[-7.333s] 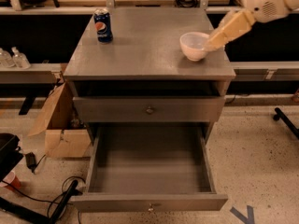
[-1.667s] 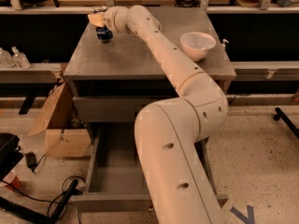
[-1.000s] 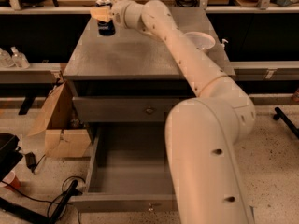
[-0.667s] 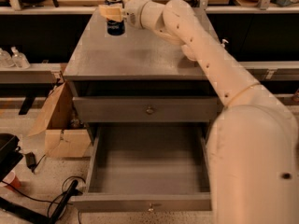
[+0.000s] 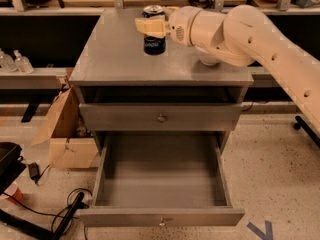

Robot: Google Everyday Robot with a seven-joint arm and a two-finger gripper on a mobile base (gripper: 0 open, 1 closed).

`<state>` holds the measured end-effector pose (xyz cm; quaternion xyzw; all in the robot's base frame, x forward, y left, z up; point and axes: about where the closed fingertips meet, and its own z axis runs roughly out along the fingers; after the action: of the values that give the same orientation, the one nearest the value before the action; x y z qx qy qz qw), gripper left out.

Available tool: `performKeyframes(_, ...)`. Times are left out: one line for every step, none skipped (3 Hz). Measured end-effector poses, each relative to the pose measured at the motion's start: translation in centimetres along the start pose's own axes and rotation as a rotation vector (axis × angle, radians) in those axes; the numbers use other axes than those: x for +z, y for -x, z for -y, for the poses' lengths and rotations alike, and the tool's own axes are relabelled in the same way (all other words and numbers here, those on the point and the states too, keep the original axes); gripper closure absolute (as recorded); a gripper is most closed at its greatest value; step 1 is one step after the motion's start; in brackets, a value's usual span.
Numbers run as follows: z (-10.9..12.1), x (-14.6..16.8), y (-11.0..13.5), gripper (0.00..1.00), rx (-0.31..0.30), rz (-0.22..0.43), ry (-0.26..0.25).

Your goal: Place pepsi can into middle drawer

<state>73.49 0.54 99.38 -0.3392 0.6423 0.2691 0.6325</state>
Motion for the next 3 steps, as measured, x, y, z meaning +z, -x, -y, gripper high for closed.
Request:
performKeyframes(0.0,0.0,0.0,1.00,0.000,0.000,0.000)
performKeyframes(-2.0,-0.5,-1.5,1.00,-0.007,0.001,0.046)
performKeyframes(-10.4,-3.0,-8.8,1.00,-0.033,0.012,0.274)
